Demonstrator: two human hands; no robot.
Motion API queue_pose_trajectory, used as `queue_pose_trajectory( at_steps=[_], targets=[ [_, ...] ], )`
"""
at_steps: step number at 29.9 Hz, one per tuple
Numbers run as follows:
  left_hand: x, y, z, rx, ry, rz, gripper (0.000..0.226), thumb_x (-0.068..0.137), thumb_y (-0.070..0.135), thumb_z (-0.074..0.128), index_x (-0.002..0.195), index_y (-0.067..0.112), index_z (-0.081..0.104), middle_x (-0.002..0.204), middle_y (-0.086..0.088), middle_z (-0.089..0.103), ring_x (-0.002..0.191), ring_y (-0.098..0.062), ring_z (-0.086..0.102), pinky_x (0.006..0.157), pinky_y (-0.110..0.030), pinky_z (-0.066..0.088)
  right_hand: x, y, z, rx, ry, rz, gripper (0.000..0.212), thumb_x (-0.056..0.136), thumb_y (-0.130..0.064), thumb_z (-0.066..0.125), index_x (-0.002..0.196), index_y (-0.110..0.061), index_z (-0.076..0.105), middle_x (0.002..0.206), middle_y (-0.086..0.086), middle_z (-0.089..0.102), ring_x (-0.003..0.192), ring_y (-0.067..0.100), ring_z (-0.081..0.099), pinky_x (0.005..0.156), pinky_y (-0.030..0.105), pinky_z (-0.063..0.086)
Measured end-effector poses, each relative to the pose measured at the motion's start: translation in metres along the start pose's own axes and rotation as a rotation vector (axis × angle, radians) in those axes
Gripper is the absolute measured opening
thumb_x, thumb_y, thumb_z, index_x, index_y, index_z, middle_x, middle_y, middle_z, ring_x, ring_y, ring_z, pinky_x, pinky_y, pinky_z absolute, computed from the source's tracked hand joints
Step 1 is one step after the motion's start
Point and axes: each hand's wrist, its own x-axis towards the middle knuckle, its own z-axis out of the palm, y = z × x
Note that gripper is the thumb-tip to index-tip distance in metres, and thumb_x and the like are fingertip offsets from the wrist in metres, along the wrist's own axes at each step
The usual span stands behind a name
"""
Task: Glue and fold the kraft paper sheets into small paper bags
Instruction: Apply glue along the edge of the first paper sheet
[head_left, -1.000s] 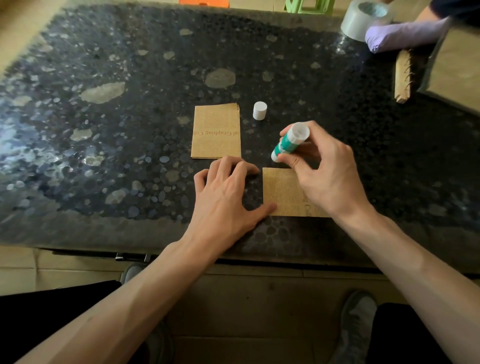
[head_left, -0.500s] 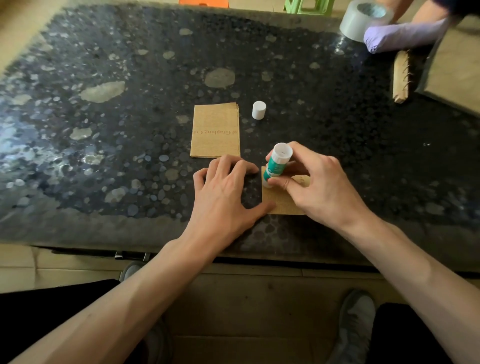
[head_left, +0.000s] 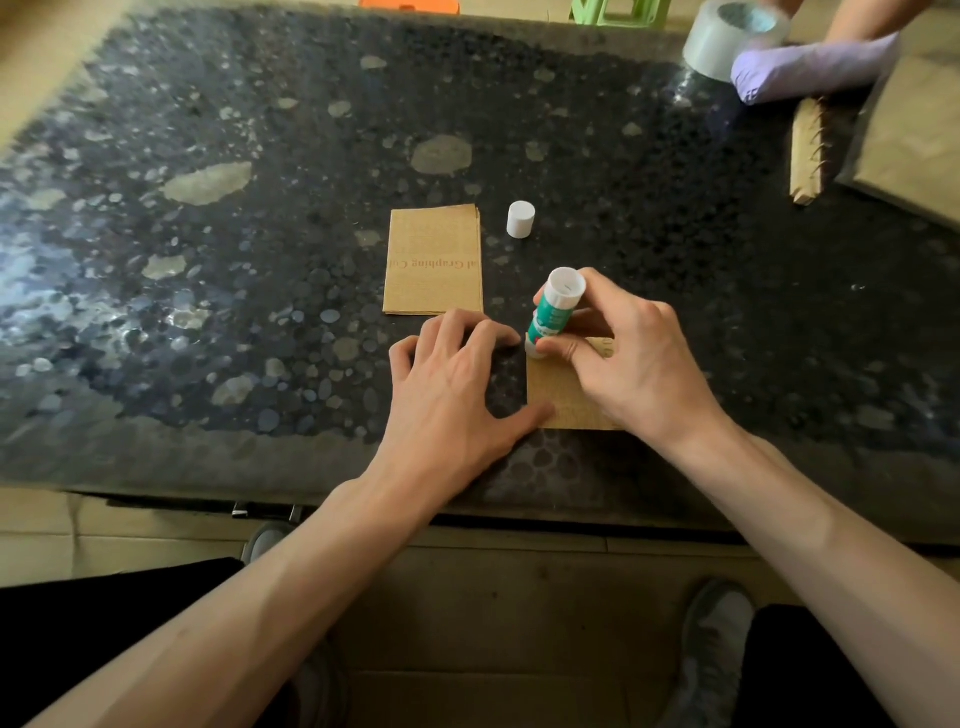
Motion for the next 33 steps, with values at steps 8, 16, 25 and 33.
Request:
queue_pose_trajectory(
  at_steps=[8,16,25,33],
  targets=[
    [0.000,-0.001,0.000,-0.009,-0.002,-0.002,0.067,0.077,0.072,0.065,0.131,0.035,0.052,0.133,0.012,0.044,0.130,-0.011,0.038,0.108,-0.033,0.019,0.008,-0.001,0.004,-0.017,0.045,0.005,0.029,0.091,-0.024,0.080,0.114,-0.015,0.064,0.104,-0.009,0.073,0.099,0.004,0.067,0.088,0.025,0.057],
    [0.000,-0.003,0.000,-0.003,-0.003,0.010,0.067,0.077,0.072,0.065,0.131,0.034,0.052,0.133,0.012,0.044,0.130,-0.011,0.038,0.106,-0.030,0.017,0.008,0.002,-0.002,0.174,0.128,0.042,0.029,0.092,-0.016,0.079,0.117,-0.013,0.066,0.109,-0.011,0.072,0.103,-0.001,0.070,0.090,0.021,0.058],
    [0.000,-0.007,-0.002,-0.013,0.023,0.002,0.066,0.076,0.071,0.067,0.129,0.035,0.052,0.129,0.012,0.046,0.126,-0.011,0.040,0.106,-0.032,0.022,0.001,0.004,-0.019,0.266,-0.029,0.095,0.037,0.091,-0.022,0.080,0.124,-0.023,0.064,0.109,-0.008,0.073,0.104,0.005,0.072,0.092,0.029,0.060],
    [-0.001,-0.007,-0.005,-0.007,0.014,-0.002,0.063,0.077,0.070,0.066,0.130,0.037,0.054,0.129,0.011,0.045,0.126,-0.012,0.039,0.103,-0.030,0.019,-0.005,0.000,-0.014,0.166,-0.120,0.028,0.031,0.089,-0.028,0.083,0.115,-0.025,0.066,0.110,-0.016,0.071,0.107,0.000,0.068,0.092,0.025,0.059]
  ],
)
